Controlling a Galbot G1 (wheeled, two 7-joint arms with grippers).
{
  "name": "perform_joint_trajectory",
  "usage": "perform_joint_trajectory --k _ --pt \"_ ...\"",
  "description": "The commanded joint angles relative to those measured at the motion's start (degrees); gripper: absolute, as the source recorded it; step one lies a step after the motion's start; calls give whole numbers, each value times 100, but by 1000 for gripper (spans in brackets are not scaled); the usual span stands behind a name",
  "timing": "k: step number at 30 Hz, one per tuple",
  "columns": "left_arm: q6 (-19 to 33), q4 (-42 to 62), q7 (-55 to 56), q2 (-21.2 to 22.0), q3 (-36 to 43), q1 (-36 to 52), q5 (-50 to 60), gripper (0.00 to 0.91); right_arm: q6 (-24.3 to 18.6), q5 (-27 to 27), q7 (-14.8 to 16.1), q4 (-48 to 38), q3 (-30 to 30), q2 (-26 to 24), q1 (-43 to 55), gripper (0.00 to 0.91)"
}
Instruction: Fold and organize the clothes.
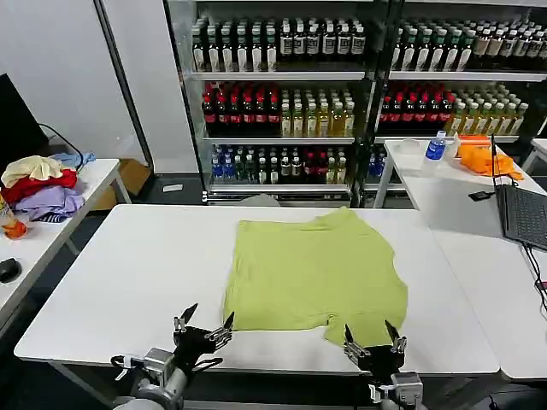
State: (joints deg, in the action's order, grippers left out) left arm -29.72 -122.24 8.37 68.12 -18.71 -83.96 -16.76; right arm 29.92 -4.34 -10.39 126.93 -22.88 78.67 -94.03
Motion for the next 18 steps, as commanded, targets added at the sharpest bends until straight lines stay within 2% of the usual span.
perform_joint_trajectory --k 1,18 --pt "-350 512 108 -83 293 251 -100 907 212 -78 -10 -113 -8 -17 -19 907" --pt "-350 748 176 -42 426 361 -138 907 222 -228 -40 -248 -42 16 -57 907"
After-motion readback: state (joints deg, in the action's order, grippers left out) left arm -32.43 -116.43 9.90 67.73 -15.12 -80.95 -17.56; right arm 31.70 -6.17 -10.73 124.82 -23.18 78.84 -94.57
